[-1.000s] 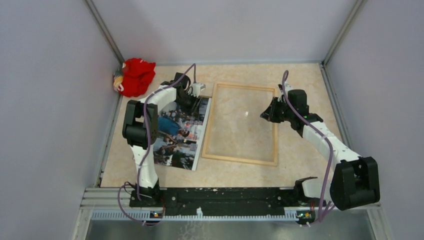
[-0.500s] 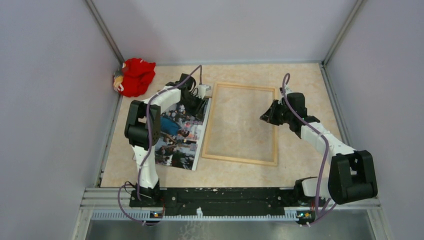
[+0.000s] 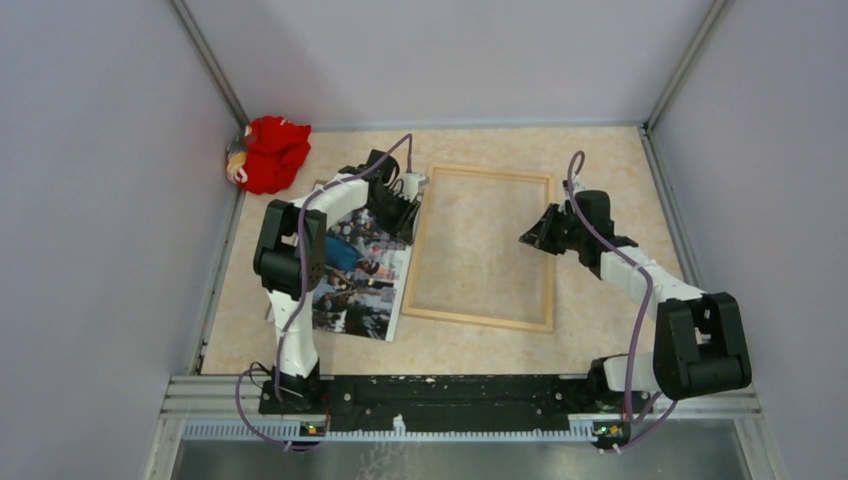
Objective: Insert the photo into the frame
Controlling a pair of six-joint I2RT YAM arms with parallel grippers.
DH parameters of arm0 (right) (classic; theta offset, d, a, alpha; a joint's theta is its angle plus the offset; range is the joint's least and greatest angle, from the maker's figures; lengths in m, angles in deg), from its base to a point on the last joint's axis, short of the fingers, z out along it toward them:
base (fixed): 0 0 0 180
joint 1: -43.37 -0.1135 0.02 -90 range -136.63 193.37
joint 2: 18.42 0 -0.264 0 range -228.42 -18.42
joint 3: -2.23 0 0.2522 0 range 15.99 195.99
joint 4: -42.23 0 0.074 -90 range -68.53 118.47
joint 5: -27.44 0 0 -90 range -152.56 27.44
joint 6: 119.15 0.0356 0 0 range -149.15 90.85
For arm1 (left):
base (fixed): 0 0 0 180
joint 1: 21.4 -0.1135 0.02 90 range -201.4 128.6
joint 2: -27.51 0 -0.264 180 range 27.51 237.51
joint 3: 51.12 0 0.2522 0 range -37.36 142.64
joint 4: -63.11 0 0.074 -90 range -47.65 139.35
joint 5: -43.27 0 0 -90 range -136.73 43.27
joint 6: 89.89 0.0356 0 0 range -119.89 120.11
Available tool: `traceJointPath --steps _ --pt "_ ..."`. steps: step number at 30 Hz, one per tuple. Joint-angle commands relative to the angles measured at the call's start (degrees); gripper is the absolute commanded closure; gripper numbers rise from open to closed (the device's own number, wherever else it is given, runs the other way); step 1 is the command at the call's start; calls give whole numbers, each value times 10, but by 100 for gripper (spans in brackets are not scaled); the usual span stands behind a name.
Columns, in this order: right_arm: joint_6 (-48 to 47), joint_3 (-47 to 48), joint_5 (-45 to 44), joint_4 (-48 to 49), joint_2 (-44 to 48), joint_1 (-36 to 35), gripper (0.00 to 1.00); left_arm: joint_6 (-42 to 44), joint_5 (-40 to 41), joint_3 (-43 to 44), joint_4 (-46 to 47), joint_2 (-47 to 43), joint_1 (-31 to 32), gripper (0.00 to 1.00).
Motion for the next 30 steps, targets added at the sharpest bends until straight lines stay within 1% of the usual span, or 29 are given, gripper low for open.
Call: traceJointPath --steps 1,8,13,16,17,19,20,24,28,30 --pt "15 -10 33 30 -6 5 100 9 -2 4 2 7 3 61" --pt "34 -25 49 57 0 13 100 9 -2 1 4 9 7 62" --pt "73 -40 85 99 -12 18 100 14 4 -4 6 6 12 62" --pt "69 -34 83 89 -16 18 100 15 6 -4 6 6 13 63" --pt "60 -30 75 75 -15 18 98 16 8 -4 6 5 12 63" --pt "39 -20 61 47 -14 17 82 17 13 -4 6 5 12 63" --pt "32 -15 56 31 -13 18 75 17 14 -5 6 4 12 63" --pt "10 0 46 -2 -11 18 60 18 15 -5 6 6 13 63" --pt "-11 30 25 -42 -18 18 51 16 16 -5 8 6 12 63" --pt "-21 42 5 -67 -18 18 43 17 17 -6 7 5 12 63"
